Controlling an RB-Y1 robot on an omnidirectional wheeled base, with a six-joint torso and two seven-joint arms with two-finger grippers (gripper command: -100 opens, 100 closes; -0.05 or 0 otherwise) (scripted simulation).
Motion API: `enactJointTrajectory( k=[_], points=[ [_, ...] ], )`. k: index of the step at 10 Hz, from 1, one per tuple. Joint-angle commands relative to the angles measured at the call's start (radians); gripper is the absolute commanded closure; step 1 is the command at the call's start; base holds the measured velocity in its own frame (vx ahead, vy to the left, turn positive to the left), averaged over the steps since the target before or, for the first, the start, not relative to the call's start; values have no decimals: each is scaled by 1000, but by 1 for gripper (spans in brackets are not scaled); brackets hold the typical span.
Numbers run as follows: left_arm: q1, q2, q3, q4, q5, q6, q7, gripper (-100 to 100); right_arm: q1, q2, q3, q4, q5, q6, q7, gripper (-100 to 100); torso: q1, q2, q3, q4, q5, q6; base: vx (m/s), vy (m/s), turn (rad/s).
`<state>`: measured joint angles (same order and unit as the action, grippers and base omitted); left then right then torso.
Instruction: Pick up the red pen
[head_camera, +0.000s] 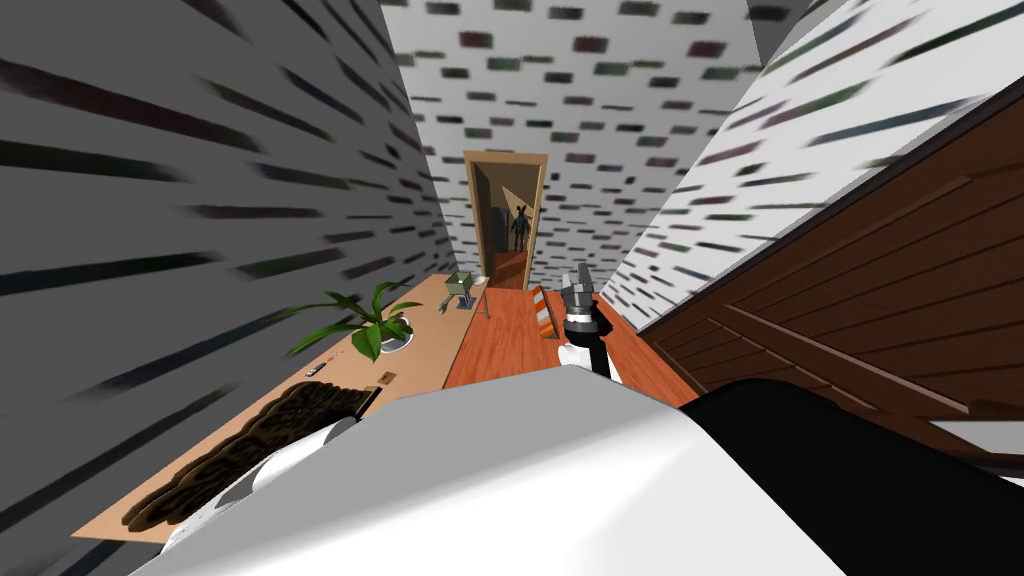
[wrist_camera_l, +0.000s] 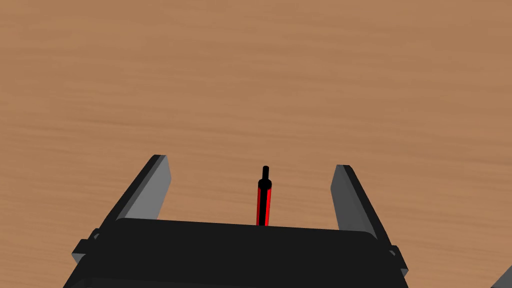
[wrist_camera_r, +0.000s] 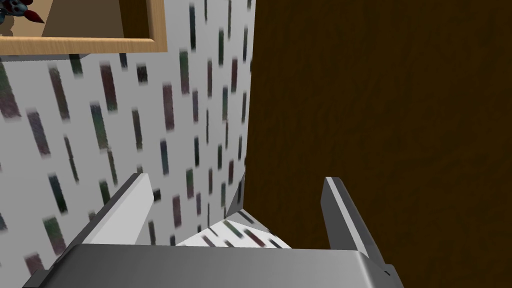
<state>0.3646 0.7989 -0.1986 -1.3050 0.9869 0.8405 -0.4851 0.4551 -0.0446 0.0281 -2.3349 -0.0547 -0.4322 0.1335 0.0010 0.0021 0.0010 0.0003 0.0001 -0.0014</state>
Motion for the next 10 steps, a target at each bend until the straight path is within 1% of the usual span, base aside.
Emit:
enactJointTrajectory(
  k=[1, 2, 3, 7, 8, 9, 10],
  points=[
    [-10, -26, -7, 29, -16, -17, -3, -100, 0, 0, 0, 0, 0, 0, 0, 0, 0, 0, 0, 0, 0, 0, 8, 44, -37],
    [-9, -16, -5, 18, -11, -8, 0, -100, 0, 0, 0, 0, 0, 0, 0, 0, 0, 0, 0, 0, 0, 0, 5, 18, -9],
    [-10, -18, -6, 20, -12, -10, 0, 100, 0, 0, 0, 0, 0, 0, 0, 0, -1, 0, 0, 0, 0, 0, 0, 0, 0],
    [-9, -17, -5, 20, -12, -10, 1, 100, 0, 0, 0, 0, 0, 0, 0, 0, -2, 0, 0, 0, 0, 1, -1, 1, 3],
    [-9, -18, -5, 20, -12, -9, 1, 0, 0, 0, 0, 0, 0, 0, 0, 0, -2, 0, 0, 0, 0, 1, 0, 0, 0],
    [0, 13, 4, -4, 13, 6, -6, 100, 0, 0, 0, 0, 0, 0, 0, 0, -2, 0, 0, 0, 0, 1, -6, -25, 62],
    [4, 28, 8, -17, 24, 15, -7, 100, 0, 0, 0, 0, 0, 0, 0, 0, -4, 0, 0, 0, -1, 0, -9, -52, 62]
  ],
)
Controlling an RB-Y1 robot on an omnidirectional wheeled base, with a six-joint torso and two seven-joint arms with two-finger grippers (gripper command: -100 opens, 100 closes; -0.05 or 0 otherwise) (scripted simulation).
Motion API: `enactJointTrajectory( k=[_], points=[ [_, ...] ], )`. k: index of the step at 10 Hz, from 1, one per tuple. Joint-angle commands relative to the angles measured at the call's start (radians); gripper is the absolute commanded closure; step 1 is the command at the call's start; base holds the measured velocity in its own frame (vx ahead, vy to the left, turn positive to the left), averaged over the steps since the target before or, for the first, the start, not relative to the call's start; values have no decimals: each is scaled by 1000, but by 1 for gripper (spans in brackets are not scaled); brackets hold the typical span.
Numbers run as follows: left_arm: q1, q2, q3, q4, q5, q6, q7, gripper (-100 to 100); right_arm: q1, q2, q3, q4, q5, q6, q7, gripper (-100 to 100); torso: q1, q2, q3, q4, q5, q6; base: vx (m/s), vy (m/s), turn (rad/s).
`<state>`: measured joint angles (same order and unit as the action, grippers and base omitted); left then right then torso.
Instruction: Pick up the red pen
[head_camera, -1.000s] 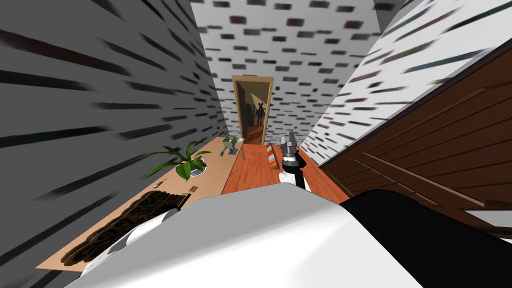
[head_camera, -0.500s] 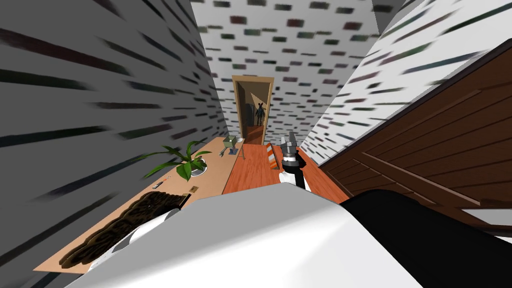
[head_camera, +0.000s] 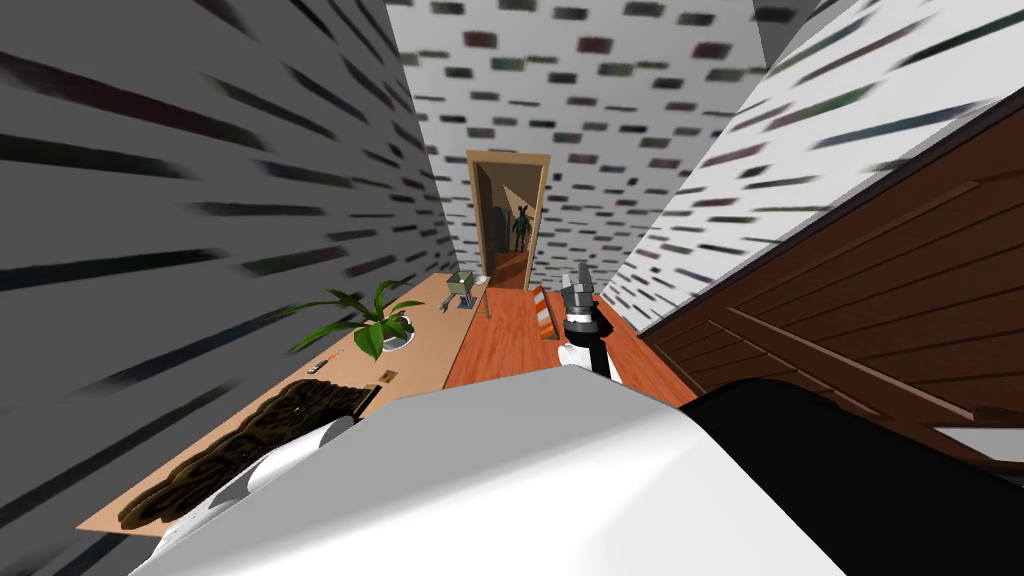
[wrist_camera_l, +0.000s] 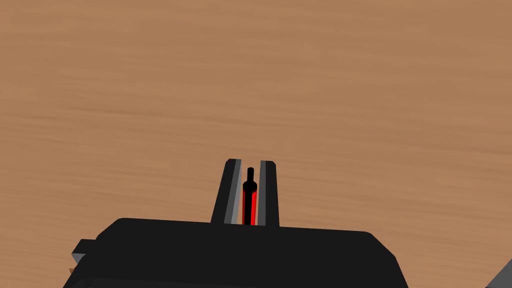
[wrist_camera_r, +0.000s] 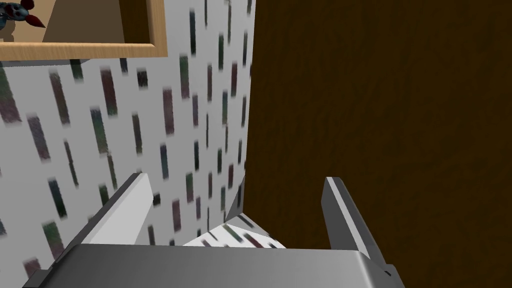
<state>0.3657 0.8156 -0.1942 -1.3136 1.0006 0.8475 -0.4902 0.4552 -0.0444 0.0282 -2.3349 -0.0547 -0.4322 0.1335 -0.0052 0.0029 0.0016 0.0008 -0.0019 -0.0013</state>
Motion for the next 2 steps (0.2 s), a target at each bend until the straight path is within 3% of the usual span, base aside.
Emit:
enactJointTrajectory(
  k=[1, 2],
  points=[
    [0, 0, 0, 0, 0, 0, 0, 100, 0, 0, 0, 0, 0, 0, 0, 0, 0, 0, 0, 0, 0, 0, -3, -24, 13],
    [1, 2, 1, -2, 1, 3, 0, 0, 0, 0, 0, 0, 0, 0, 0, 0, 1, 0, 0, 0, 0, 0, 0, 0, 0]
  ],
)
